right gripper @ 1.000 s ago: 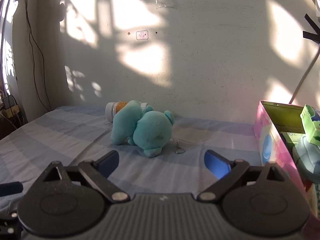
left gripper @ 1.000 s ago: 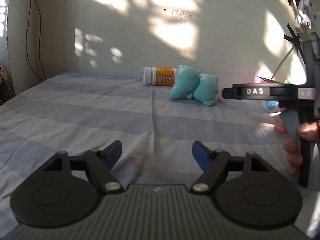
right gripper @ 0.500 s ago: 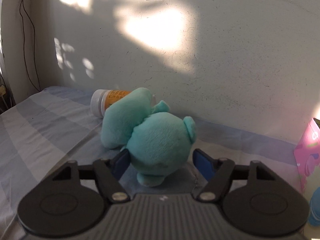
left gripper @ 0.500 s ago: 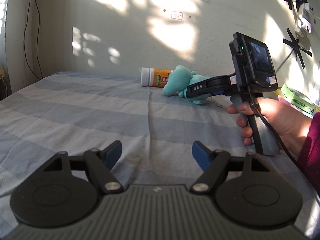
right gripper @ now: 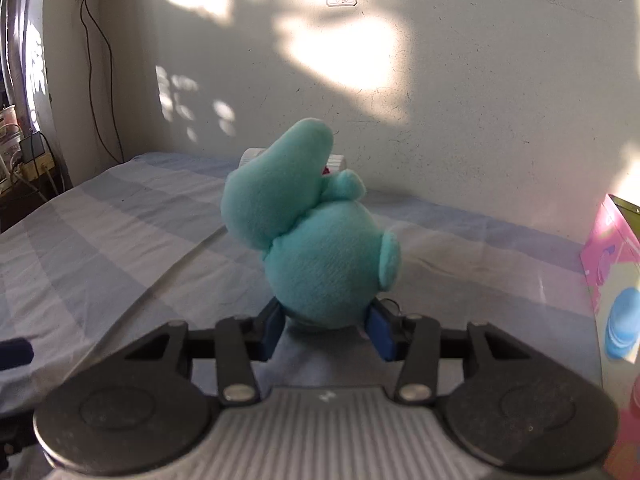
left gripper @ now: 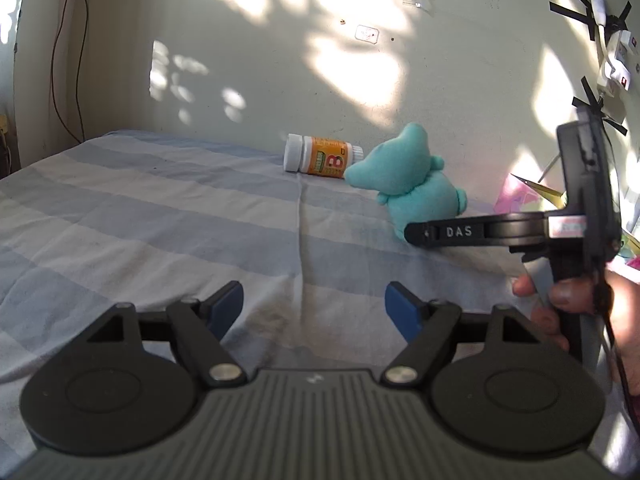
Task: Organize objects
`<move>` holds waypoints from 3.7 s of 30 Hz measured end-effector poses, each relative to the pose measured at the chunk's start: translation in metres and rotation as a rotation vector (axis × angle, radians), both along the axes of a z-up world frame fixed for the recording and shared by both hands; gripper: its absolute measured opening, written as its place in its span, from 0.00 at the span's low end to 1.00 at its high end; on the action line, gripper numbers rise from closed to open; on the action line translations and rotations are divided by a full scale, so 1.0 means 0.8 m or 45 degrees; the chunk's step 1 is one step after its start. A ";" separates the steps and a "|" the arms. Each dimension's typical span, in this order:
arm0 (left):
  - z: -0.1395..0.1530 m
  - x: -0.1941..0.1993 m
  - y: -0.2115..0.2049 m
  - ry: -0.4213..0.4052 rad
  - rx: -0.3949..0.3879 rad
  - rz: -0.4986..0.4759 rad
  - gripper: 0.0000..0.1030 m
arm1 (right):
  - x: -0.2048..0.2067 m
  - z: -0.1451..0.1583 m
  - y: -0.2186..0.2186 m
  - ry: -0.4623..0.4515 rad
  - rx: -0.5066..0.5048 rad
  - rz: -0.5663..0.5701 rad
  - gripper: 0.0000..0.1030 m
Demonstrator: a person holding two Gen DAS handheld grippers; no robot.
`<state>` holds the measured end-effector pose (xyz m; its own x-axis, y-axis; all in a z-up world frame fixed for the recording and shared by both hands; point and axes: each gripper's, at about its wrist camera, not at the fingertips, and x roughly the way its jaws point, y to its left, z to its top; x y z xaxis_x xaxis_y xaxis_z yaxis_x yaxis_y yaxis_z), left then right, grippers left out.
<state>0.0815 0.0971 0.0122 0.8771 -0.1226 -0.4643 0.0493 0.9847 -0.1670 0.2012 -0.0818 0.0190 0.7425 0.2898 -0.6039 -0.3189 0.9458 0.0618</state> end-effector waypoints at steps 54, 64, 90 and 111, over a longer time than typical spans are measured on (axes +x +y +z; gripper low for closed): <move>-0.003 0.029 0.007 0.058 -0.233 -0.126 0.87 | -0.244 0.075 -0.042 -0.320 -0.565 0.258 0.64; 0.013 -0.014 -0.022 0.045 -0.150 -0.279 0.87 | -0.342 0.022 0.016 -0.523 -1.098 0.590 0.95; 0.030 -0.052 -0.079 0.207 -0.193 -0.646 0.86 | -0.319 0.020 -0.128 0.019 0.321 0.124 0.82; 0.022 -0.050 -0.237 0.314 -0.177 -1.027 0.68 | -0.368 0.017 -0.217 -0.028 0.285 -0.160 0.60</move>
<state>0.0417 -0.0925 0.0296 0.3732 -0.7358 -0.5650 0.6727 0.6341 -0.3814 -0.0931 -0.2556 0.0324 0.7932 0.3189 -0.5188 -0.2032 0.9417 0.2682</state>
